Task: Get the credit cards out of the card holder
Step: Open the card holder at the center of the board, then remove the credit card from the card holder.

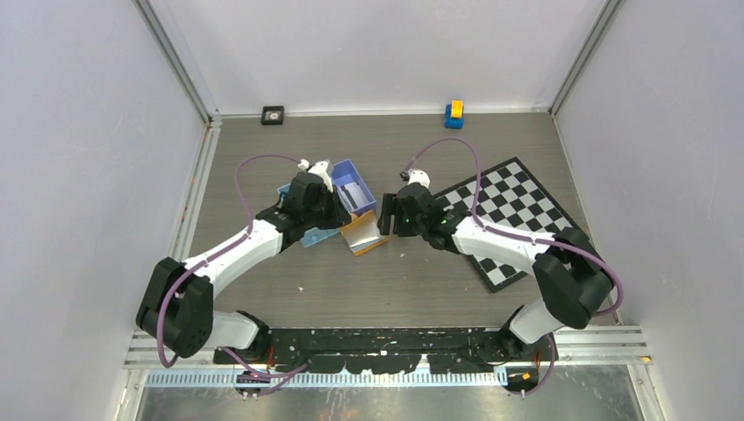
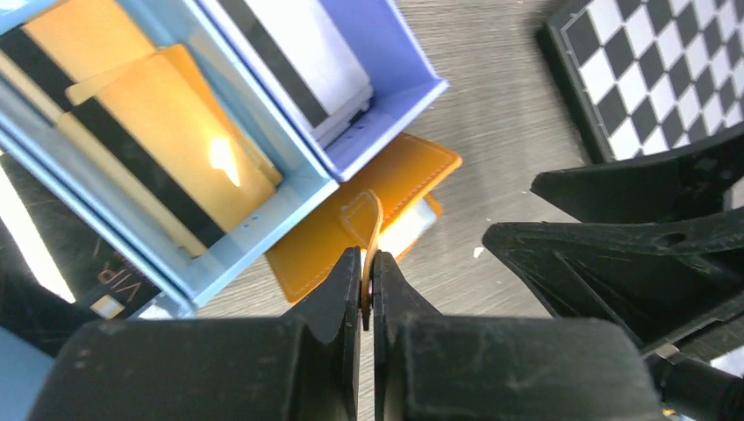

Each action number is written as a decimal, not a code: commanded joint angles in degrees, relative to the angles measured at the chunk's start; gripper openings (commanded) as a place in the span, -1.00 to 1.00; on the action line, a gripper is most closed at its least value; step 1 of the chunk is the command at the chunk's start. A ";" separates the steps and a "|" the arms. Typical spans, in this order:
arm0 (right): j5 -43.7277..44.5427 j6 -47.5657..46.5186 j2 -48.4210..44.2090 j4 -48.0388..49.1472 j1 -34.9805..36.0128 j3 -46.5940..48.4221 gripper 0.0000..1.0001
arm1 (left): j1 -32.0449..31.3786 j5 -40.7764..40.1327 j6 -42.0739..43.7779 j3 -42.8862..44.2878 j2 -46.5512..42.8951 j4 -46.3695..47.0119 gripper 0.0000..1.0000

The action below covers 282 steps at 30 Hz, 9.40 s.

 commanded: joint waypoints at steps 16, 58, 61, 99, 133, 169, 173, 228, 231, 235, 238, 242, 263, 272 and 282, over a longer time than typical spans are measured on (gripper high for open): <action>-19.53 12.15 16.84 2.35 -6.29 6.85 0.64 | 3.33 -12.72 2.04 4.29 6.25 -5.34 -1.00; -28.12 10.88 13.16 8.83 -7.71 4.40 -0.30 | 1.43 14.18 4.92 4.75 8.09 0.08 -0.01; -28.23 10.93 12.53 9.16 -7.74 4.04 -0.11 | -0.14 12.57 6.74 5.68 7.38 -1.89 0.00; -29.63 10.80 13.16 9.96 -7.74 4.10 0.14 | -13.01 -11.58 15.87 16.74 9.51 -21.44 -0.25; -21.59 9.34 8.67 7.38 -7.71 2.59 0.37 | -12.07 -22.54 14.66 22.27 21.12 -26.08 -0.96; -23.60 13.66 -2.93 26.39 -11.05 -10.87 0.49 | 13.29 28.45 -13.09 -8.85 -8.74 22.13 -1.00; -24.43 13.90 -0.46 26.18 -11.06 -9.91 0.41 | 13.32 32.44 -17.06 -10.62 -9.62 29.98 -1.00; -38.59 20.78 -3.59 58.69 -11.54 -19.40 0.83 | 13.26 43.22 -36.48 -16.11 -3.49 66.97 -1.00; -39.24 21.08 -3.82 59.73 -11.27 -19.57 0.83 | 13.24 42.51 -34.00 -15.92 -3.56 63.56 -1.00; -37.86 18.67 -6.31 54.63 -11.16 -19.16 0.83 | 12.81 41.68 -31.32 -15.68 -4.34 59.61 -1.00; -37.50 18.48 -7.58 54.70 -11.19 -19.67 0.83 | 12.68 41.72 -31.10 -15.52 -4.08 59.50 -1.00; -35.83 16.99 -10.57 51.33 -11.16 -19.71 0.69 | 12.64 40.60 -27.97 -14.62 -4.23 53.35 -1.00; -29.95 9.58 -9.56 31.73 -8.65 -12.42 -0.83 | 8.81 33.67 -15.88 -10.29 -4.89 34.03 -0.72; -21.30 3.02 -10.46 22.35 -3.20 -8.49 -0.99 | 3.37 25.27 -7.28 -5.86 -3.97 20.05 0.39; -18.52 0.70 -8.90 18.29 -0.64 -5.79 -0.99 | -1.74 14.73 -0.69 -0.58 -0.85 8.00 0.65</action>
